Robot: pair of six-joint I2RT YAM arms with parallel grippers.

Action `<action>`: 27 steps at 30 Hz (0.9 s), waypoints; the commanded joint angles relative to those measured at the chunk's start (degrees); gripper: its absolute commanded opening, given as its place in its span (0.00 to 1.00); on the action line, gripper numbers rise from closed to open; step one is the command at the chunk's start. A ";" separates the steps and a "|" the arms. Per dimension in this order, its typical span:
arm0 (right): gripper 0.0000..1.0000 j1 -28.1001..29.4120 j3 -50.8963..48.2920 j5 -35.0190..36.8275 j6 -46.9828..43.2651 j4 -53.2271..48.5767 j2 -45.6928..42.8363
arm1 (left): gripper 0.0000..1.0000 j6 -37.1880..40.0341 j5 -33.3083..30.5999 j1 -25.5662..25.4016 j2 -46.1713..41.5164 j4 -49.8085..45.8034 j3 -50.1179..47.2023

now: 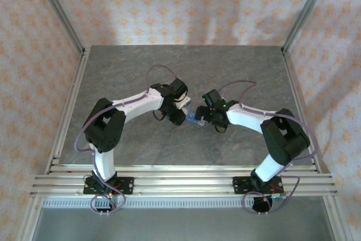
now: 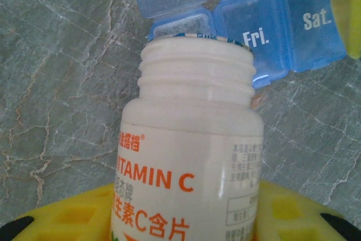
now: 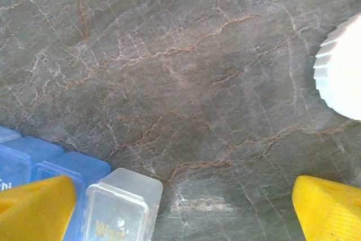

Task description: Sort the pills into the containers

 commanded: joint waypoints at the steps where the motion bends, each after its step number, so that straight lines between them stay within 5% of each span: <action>1: 0.99 -0.44 -1.22 0.76 0.67 -0.94 1.35 | 0.00 1.34 -1.74 -0.68 1.37 -2.95 2.12; 27: 0.99 -0.43 -1.50 0.62 1.14 -0.57 1.49 | 0.00 2.06 -4.46 -0.86 5.74 -8.91 7.00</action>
